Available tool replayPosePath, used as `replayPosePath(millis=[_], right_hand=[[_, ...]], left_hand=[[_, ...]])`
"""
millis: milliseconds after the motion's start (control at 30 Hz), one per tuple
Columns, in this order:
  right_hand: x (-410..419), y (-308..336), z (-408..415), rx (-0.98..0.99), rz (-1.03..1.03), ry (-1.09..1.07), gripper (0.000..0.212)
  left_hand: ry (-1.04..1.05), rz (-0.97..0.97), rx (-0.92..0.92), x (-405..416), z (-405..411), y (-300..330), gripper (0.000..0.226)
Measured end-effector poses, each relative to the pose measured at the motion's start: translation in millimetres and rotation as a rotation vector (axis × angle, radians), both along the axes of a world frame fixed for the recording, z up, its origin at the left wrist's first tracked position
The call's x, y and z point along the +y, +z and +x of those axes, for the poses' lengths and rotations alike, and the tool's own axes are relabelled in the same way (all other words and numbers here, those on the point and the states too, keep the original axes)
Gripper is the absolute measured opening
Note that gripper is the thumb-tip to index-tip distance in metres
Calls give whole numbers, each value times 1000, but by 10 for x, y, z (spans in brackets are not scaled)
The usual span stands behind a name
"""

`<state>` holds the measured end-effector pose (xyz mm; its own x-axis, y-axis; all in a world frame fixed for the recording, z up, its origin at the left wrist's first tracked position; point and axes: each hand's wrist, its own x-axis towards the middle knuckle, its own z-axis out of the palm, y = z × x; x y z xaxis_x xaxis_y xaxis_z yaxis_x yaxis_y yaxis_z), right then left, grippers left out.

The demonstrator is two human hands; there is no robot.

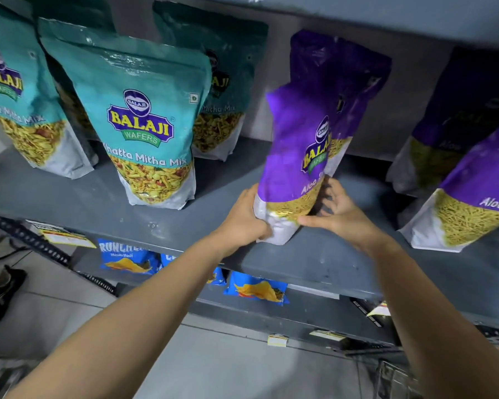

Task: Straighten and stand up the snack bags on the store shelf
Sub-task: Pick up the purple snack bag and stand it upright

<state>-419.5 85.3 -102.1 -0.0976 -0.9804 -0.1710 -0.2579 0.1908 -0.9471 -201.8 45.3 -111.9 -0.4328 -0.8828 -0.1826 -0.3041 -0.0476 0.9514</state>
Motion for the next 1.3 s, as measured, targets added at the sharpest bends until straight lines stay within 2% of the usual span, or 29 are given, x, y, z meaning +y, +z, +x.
replayPosePath(millis=[100, 233, 333, 400, 467, 500, 600, 667, 767, 867, 933, 1033, 1167, 1300], right_hand=[[-13, 108, 25, -110, -34, 64, 96], [28, 98, 101, -55, -30, -23, 86], [77, 66, 166, -15, -30, -64, 83], [64, 108, 167, -46, -20, -31, 84], [21, 195, 154, -168, -66, -17, 83], [-7, 272, 159, -247, -112, -37, 81], [-111, 667, 196, -389, -281, -145, 70], [-176, 948, 188, -485, -415, -219, 51], [-197, 1161, 155, -594, -542, -260, 20], [-75, 908, 108, -331, -358, -209, 23], [36, 572, 76, -169, -176, -59, 40], [184, 215, 69, -5, -46, 20, 56], [332, 150, 64, 130, -57, -55, 53], [580, 178, 61, 141, -58, -87, 52]], left_hand=[[-5, 32, -12, -162, 18, -39, 78], [51, -21, -58, -198, 20, 93, 60], [91, 48, -8, -213, 74, 126, 54], [-31, 109, 79, -252, 158, 163, 64], [-121, 121, 205, -285, 210, 324, 72], [-111, 106, 277, -289, 201, 462, 69], [63, -12, 501, -307, 81, 980, 38], [160, -78, 630, -360, 8, 1236, 22], [243, -175, 712, -394, -17, 1364, 27], [234, -116, 533, -331, 77, 979, 58], [113, -40, 331, -232, 160, 588, 78], [-82, 19, 171, -113, 152, 205, 74], [-52, -16, 111, -41, 80, 98, 74], [-73, -32, 72, 112, 60, 96, 76]])
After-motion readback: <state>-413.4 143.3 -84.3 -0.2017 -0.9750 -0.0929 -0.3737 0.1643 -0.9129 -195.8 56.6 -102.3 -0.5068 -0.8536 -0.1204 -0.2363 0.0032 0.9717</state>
